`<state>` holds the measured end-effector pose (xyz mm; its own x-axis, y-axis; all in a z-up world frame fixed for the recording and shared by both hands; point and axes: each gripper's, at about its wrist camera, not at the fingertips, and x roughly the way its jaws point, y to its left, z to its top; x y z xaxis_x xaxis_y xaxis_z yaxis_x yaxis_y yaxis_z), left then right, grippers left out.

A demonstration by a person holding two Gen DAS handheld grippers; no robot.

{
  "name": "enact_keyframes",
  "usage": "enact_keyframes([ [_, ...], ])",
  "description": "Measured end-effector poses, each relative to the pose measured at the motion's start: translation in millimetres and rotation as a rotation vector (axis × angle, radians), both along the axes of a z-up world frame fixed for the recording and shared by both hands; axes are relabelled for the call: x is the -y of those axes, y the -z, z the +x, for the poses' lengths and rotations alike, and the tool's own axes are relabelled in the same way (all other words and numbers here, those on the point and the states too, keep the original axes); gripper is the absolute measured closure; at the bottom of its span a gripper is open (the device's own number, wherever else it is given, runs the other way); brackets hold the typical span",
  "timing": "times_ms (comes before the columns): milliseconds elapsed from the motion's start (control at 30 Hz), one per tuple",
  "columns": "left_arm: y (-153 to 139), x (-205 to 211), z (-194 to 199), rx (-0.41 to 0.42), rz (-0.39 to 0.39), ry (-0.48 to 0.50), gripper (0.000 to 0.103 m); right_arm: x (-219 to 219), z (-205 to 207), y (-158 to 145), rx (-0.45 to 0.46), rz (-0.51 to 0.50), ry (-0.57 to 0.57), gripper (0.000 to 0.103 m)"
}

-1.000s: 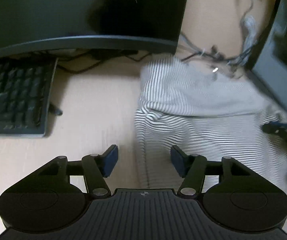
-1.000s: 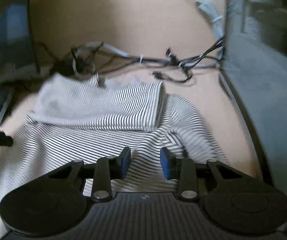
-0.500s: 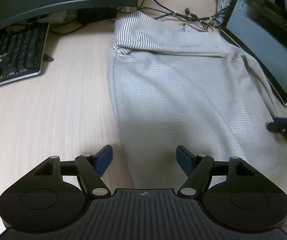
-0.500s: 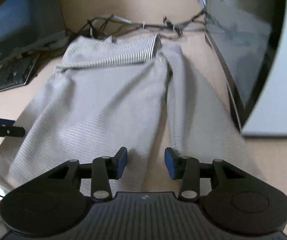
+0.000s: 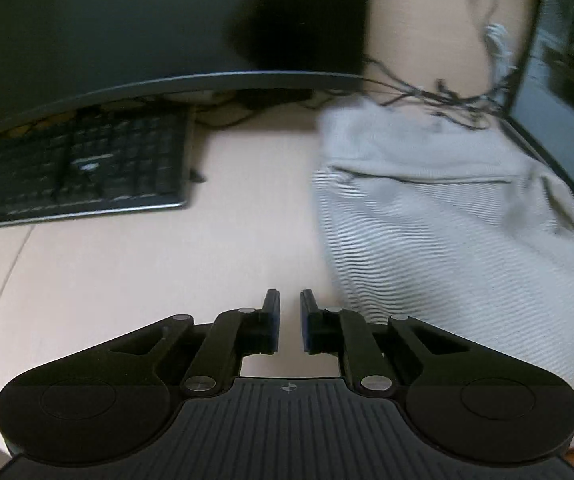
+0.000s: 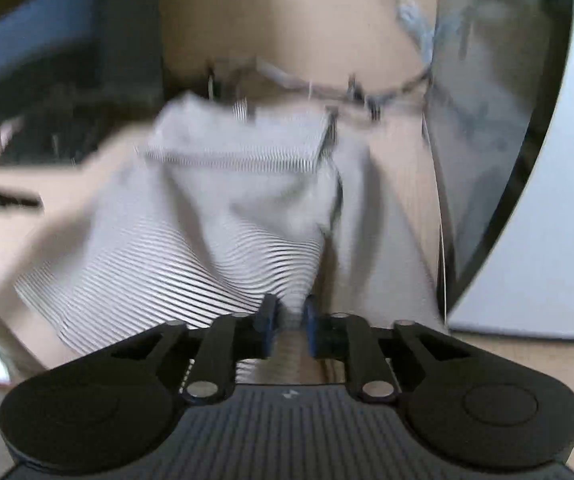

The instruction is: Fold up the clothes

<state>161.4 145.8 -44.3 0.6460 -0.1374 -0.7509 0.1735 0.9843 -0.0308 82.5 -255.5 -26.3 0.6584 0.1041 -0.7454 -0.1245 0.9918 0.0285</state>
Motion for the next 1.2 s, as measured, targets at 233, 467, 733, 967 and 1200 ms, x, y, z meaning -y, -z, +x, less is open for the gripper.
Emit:
enact_keyframes([
  [233,-4.9,30.6,-8.9,-0.006,-0.073,0.113,0.059,-16.6,1.8,-9.7,0.093,-0.006,-0.024,0.086],
  [467,8.2,70.7,-5.6,-0.027,-0.067,0.216,0.051,-49.6,39.8,15.5,0.056,0.096,-0.087,0.086],
  [733,36.0,72.1,-6.0,-0.084,-0.056,0.247,0.045,-62.9,67.9,42.3,-0.006,0.144,-0.07,0.075],
  [967,34.6,49.5,-17.6,-0.101,-0.072,0.206,0.045,-81.0,71.0,43.3,-0.007,0.131,-0.121,0.049],
  [1200,23.9,28.0,-23.6,-0.153,-0.064,0.167,0.045,-87.3,65.8,41.7,-0.026,0.211,-0.173,0.038],
])
